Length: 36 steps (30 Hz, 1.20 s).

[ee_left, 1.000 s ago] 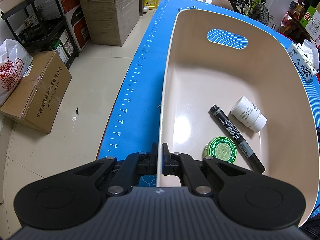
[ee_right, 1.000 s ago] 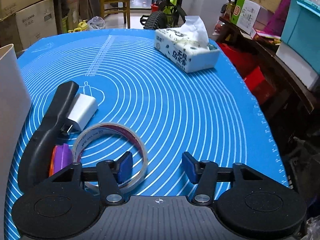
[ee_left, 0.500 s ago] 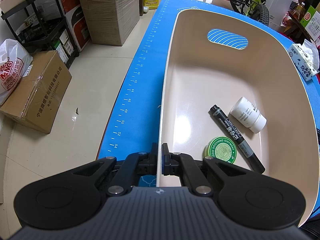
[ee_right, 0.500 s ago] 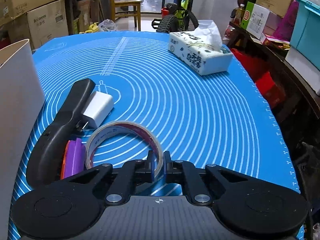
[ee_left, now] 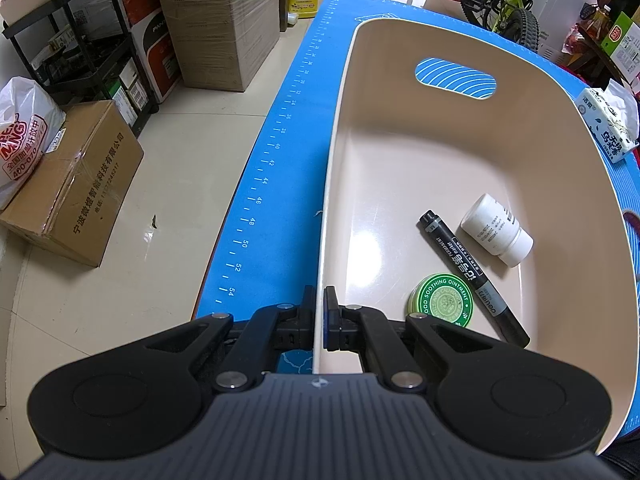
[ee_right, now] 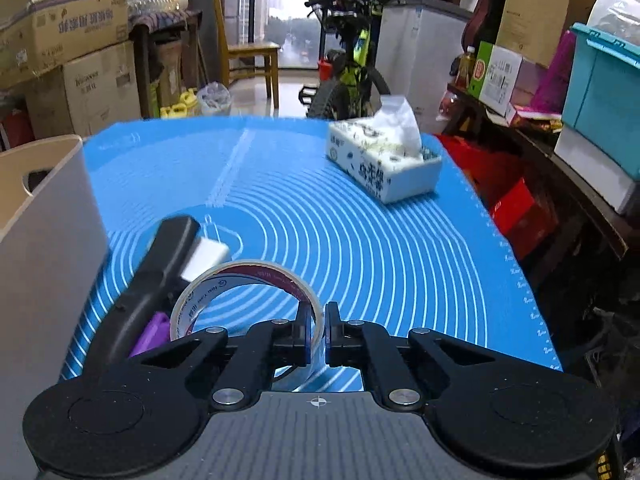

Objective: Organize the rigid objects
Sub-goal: 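Carry the clear tape roll into the bin and release it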

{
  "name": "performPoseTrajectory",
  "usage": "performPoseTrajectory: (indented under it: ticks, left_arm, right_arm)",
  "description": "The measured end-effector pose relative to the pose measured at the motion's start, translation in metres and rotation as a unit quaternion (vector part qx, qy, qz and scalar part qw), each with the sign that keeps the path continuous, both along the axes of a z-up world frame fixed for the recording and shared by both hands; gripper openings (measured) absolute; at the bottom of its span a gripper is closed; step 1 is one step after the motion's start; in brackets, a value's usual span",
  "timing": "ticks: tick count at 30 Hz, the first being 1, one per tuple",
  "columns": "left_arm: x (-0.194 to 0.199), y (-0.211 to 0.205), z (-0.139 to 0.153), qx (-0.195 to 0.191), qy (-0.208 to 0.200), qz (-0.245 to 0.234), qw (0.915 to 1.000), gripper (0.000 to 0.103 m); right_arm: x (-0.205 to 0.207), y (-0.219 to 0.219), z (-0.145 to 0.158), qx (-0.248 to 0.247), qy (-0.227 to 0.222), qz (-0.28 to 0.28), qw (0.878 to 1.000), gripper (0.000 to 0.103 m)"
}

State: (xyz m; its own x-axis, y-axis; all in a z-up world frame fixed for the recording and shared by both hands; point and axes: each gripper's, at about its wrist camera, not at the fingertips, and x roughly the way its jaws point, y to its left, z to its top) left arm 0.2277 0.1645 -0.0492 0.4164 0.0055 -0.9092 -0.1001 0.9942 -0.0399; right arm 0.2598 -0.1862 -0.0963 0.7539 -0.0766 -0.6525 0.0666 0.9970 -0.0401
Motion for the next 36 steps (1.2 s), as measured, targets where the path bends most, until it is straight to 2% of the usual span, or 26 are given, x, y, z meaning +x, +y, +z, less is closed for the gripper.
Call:
performPoseTrajectory:
  ticks: [8,20,26,30,36]
  left_arm:
    - [0.0,0.0,0.0,0.0,0.0,0.0,1.0,0.004]
    - [0.0,0.0,0.0,0.0,0.0,0.0,1.0,0.004]
    - [0.0,0.0,0.0,0.001,0.0,0.0,1.0,0.004]
    - [0.0,0.0,0.0,0.001,0.0,0.0,1.0,0.004]
    - [0.0,0.0,0.0,0.001,0.0,0.0,1.0,0.004]
  right_arm:
    - [-0.005,0.01,0.034,0.014,-0.039,0.012,0.999,0.017]
    - [-0.01,0.066,0.081,0.052,-0.09,0.085,0.991,0.017]
    - [-0.004,0.105,0.082,0.058,-0.089,0.126,0.986,0.017]
    - [-0.004,0.136,0.076,0.045,-0.085,0.158,0.983,0.017]
    - [-0.003,0.17,0.066,0.029,-0.059,0.193,0.979,0.017]
